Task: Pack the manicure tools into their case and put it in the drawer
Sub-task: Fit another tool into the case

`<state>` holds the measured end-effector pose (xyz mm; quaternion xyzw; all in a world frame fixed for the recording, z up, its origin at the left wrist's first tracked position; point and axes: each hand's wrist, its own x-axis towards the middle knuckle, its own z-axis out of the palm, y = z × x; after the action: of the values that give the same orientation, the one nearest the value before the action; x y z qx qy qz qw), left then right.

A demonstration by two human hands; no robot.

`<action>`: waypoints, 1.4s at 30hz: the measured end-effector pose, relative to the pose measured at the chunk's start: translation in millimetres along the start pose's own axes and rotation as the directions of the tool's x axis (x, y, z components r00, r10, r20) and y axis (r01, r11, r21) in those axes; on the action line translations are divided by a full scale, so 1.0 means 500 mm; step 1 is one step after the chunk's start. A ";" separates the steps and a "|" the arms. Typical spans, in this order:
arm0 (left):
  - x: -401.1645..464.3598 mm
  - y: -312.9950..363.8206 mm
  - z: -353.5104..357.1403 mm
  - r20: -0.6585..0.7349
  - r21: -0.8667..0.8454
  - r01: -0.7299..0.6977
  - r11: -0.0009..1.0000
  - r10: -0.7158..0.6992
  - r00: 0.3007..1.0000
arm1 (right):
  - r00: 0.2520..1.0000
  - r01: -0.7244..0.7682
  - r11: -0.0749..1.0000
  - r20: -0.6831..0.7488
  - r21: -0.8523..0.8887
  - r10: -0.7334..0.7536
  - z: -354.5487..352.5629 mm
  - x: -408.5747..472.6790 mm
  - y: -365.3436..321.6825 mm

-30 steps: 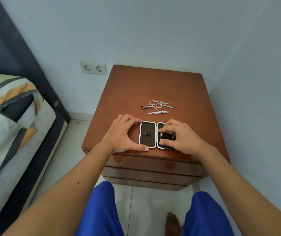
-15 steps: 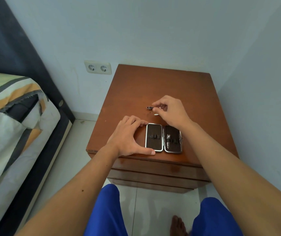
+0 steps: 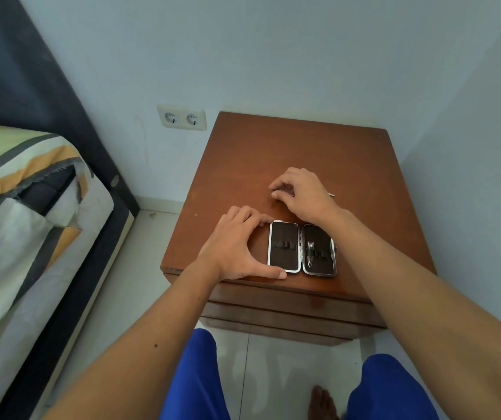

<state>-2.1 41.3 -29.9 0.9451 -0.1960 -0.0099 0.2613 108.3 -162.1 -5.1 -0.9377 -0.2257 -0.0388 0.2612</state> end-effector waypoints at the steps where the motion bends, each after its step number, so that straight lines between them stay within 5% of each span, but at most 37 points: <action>1: 0.000 0.000 0.000 -0.007 0.003 -0.006 1.000 0.006 1.000 | 1.000 -0.013 0.998 -0.027 0.069 0.014 -0.008 -0.009 -0.004; 6: 0.002 0.000 -0.002 -0.007 0.017 -0.014 1.000 0.014 1.000 | 0.980 -0.140 0.927 -0.085 0.348 0.180 -0.067 -0.096 -0.025; 11: 0.004 -0.001 0.000 0.038 0.024 0.010 1.000 -0.011 0.999 | 0.962 -0.244 0.841 0.010 0.483 0.273 -0.088 -0.198 0.010; 18: 0.003 0.003 -0.001 0.038 0.035 0.034 0.999 -0.036 0.999 | 0.950 -0.264 0.840 -0.022 0.474 0.311 -0.086 -0.240 0.040; 29: 0.003 0.004 -0.001 0.037 0.035 0.033 0.999 -0.034 0.999 | 0.981 -0.189 0.959 -0.004 0.209 0.194 -0.075 -0.276 0.053; 42: 0.002 0.005 0.002 0.040 0.032 0.052 0.998 -0.053 0.998 | 0.989 -0.146 0.971 0.046 0.187 0.140 -0.081 -0.317 0.050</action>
<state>-2.0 38.5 -29.4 0.9534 -0.1767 -0.0332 0.2423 -20.6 -265.4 -12.4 -0.9228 -0.1643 0.0170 0.3480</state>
